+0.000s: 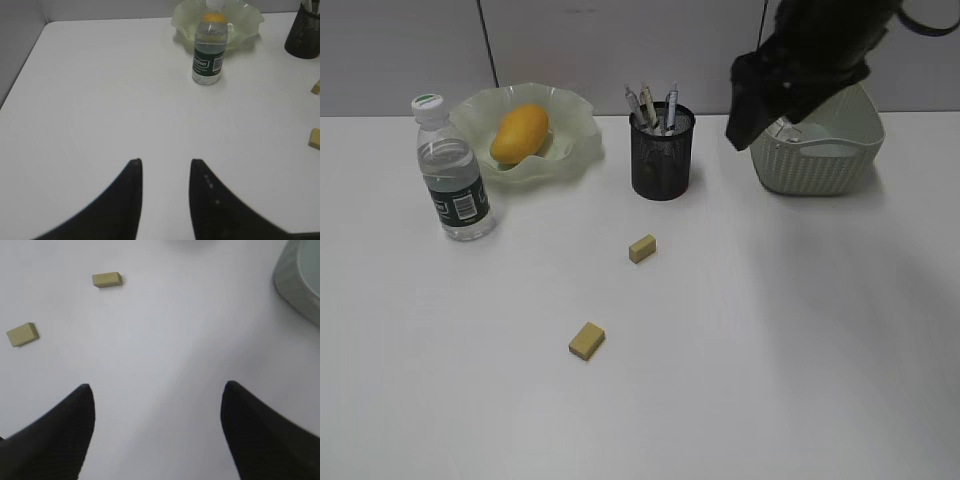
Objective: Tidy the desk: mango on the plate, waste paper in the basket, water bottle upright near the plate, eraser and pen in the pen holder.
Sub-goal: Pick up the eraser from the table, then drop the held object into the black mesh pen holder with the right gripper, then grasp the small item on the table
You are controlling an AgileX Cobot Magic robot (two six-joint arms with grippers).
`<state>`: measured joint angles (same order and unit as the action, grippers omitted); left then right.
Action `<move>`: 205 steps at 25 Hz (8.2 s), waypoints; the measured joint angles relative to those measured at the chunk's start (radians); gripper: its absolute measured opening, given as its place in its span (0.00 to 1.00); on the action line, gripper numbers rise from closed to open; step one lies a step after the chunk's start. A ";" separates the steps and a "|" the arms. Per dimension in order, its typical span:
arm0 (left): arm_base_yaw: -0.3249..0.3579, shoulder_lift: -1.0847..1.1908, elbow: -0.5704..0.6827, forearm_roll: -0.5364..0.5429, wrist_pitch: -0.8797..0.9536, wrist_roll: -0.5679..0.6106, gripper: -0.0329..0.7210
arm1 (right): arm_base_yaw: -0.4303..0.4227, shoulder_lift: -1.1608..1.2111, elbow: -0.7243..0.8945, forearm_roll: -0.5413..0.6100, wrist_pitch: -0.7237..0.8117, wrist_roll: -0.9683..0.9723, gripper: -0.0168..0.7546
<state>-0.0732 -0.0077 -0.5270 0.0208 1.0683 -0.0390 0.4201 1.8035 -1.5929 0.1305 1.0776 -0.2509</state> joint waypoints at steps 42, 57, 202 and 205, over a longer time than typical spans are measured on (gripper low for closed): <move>0.000 0.000 0.000 0.000 0.000 0.000 0.37 | 0.124 0.630 -0.454 0.067 -0.016 -0.051 0.79; 0.000 0.000 0.000 0.000 0.000 0.000 0.37 | 0.131 0.690 -0.454 0.062 -0.005 -0.018 0.79; 0.000 0.000 0.000 0.000 0.000 0.002 0.37 | 0.049 0.540 -0.841 -0.045 0.131 0.321 0.75; 0.000 0.000 0.000 0.000 0.000 0.002 0.37 | 0.048 0.502 -0.841 -0.040 0.133 0.335 0.75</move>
<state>-0.0732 -0.0077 -0.5270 0.0208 1.0683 -0.0371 0.4683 2.3051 -2.4343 0.0909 1.2102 0.0840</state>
